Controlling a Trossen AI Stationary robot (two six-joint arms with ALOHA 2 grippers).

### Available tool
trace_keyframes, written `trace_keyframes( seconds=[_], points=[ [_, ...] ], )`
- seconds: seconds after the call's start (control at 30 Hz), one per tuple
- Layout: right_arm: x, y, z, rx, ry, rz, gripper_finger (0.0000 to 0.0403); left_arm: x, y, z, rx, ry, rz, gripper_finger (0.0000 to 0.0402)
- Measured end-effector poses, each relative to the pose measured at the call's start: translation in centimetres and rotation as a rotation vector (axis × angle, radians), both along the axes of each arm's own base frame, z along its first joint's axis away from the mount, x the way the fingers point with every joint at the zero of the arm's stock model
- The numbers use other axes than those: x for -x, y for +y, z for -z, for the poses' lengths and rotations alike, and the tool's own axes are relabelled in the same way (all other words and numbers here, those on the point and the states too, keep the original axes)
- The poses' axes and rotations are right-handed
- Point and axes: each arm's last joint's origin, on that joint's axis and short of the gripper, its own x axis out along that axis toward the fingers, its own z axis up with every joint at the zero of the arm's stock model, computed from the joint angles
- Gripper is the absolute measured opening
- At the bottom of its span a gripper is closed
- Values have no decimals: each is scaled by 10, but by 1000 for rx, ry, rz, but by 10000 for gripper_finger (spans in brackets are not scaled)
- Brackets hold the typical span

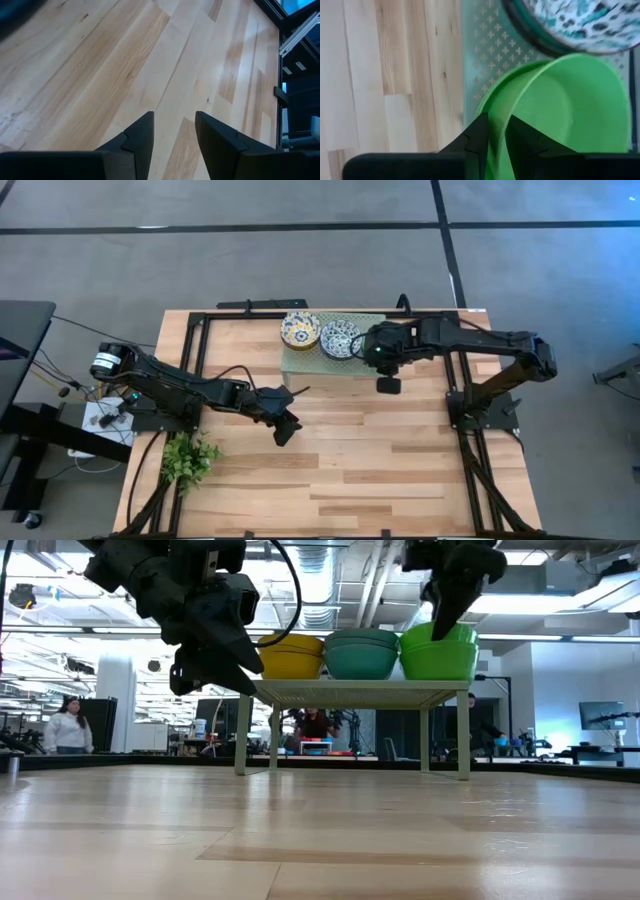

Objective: Pick & Place Mini bowls
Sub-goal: Stack the green bowl on the stacked green bowls on the shelf, then return to Home Position

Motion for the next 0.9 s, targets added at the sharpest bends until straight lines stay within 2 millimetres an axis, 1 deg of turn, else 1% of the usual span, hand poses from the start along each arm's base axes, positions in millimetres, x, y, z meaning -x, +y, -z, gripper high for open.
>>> trace_keyframes(
  seconds=[0.17,0.47,0.7,0.9],
  points=[
    [-2,0,-15,-1,-54,19,57,0,0,0,2,-2,0,144],
    [3,1,-33,-7,-60,30,57,0,0,-1,5,-7,-2,144],
    [5,2,-32,-40,-45,89,55,0,0,-1,5,-7,-2,144],
    [5,6,-31,-44,-30,72,44,-1,0,-1,5,-8,-2,144]
  ],
)
